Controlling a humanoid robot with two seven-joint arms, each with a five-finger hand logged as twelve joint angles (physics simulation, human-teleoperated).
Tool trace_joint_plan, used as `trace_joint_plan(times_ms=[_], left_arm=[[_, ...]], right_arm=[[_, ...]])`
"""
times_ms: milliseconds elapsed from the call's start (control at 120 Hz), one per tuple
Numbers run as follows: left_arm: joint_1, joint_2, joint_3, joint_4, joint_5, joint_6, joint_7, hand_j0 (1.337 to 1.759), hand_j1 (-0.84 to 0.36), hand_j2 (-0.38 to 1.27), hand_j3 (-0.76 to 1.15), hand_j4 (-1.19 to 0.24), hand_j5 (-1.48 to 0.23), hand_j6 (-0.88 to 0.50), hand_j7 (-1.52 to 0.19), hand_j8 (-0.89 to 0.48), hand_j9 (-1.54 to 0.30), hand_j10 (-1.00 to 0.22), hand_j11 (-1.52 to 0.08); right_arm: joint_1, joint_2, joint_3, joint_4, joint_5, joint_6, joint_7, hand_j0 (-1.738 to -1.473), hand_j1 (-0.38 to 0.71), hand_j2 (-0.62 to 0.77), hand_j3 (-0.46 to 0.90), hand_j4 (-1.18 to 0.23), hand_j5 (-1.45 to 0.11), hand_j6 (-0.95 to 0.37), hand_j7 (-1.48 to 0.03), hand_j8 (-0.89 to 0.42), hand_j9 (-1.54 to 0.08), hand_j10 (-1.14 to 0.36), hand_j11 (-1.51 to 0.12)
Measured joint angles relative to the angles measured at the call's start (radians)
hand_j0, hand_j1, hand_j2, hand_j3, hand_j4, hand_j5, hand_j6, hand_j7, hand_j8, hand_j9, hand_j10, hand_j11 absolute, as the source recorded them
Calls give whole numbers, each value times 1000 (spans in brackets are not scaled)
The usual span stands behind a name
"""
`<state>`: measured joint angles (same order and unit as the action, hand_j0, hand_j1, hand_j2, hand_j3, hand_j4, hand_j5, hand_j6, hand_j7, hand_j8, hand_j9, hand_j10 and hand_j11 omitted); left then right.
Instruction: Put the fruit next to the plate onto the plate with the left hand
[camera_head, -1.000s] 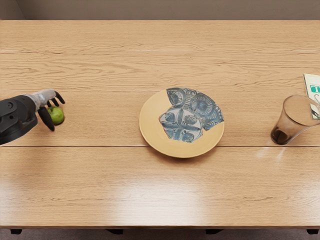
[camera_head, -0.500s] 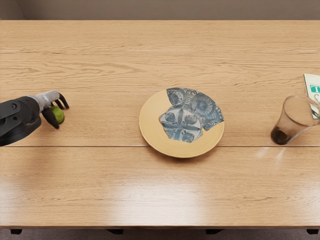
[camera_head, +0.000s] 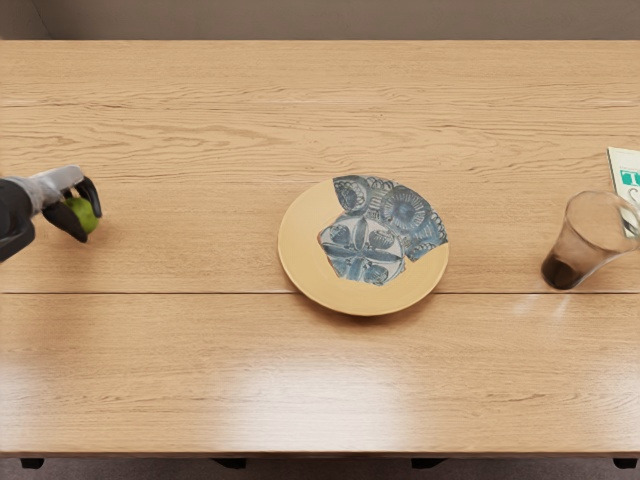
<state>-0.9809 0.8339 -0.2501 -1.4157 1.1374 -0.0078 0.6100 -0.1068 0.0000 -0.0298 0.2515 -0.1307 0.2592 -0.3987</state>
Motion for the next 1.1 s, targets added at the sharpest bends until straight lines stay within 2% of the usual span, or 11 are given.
trace_joint_plan(times_ms=[125,183,258,308,483,575,733,842,925,1025,1100], left_arm=[[-5,52,-40,-70,-43,-26,-1,1649,-408,403,0,-787,-1215,-211,-1157,-226,-1150,-527,-1154],[-53,64,-62,-100,-102,-68,-1,1649,-431,409,0,-788,-1238,-199,-1173,-217,-1157,-518,-1162],[-69,59,-81,-127,-176,-121,-1,1648,-442,465,0,-791,-1254,-172,-1195,-197,-1162,-532,-1173],[-104,58,-87,-145,-235,-159,-1,1649,-457,465,0,-789,-1271,-160,-1208,-192,-1165,-525,-1176],[-153,-23,-98,-197,-362,-250,0,1650,-400,386,0,-799,-1277,-182,-1210,-232,-1178,-557,-1174],[-197,-75,-99,-209,-408,-281,1,1651,-451,501,0,-794,-1295,-147,-1216,-204,-1190,-543,-1172],[-244,-207,-98,-216,-434,-301,1,1650,-473,574,0,-799,-1294,-146,-1221,-193,-1190,-544,-1174],[-259,-299,-98,-215,-439,-301,1,1651,-402,434,0,-803,-1289,-172,-1222,-219,-1189,-567,-1166],[-272,-363,-97,-206,-440,-301,1,1652,-415,491,0,-801,-1295,-165,-1220,-224,-1180,-582,-1162],[-289,-426,-93,-156,-434,-298,1,1651,-327,344,0,-811,-1274,-223,-1213,-271,-1173,-620,-1162],[-300,-461,-90,-103,-430,-300,1,1652,-359,419,0,-810,-1278,-214,-1213,-270,-1169,-612,-1161]], right_arm=[[2,0,0,0,0,0,0,-1658,-349,0,0,0,0,1,0,1,0,1,0],[2,0,1,0,0,0,0,-1658,-349,0,0,0,0,1,0,1,0,1,0],[2,0,1,0,0,0,0,-1658,-349,0,0,0,0,1,0,1,0,1,0],[2,0,1,0,0,0,0,-1658,-349,0,0,0,0,1,0,1,0,1,0],[3,0,2,0,0,0,1,-1658,-349,0,0,0,0,1,0,1,0,1,0],[3,0,2,0,0,0,1,-1658,-349,0,0,0,0,1,0,1,0,1,0],[3,0,2,0,0,0,1,-1658,-349,0,0,0,0,1,0,1,0,1,0],[3,0,2,0,0,0,1,-1658,-349,0,0,0,0,1,0,1,0,1,0],[3,0,2,0,0,-1,1,-1658,-349,0,0,0,0,1,0,1,0,1,0],[3,0,1,0,0,-1,1,-1658,-349,0,0,0,0,1,0,1,0,1,0],[3,0,1,0,0,-1,1,-1658,-349,0,0,0,0,1,0,1,0,1,0]])
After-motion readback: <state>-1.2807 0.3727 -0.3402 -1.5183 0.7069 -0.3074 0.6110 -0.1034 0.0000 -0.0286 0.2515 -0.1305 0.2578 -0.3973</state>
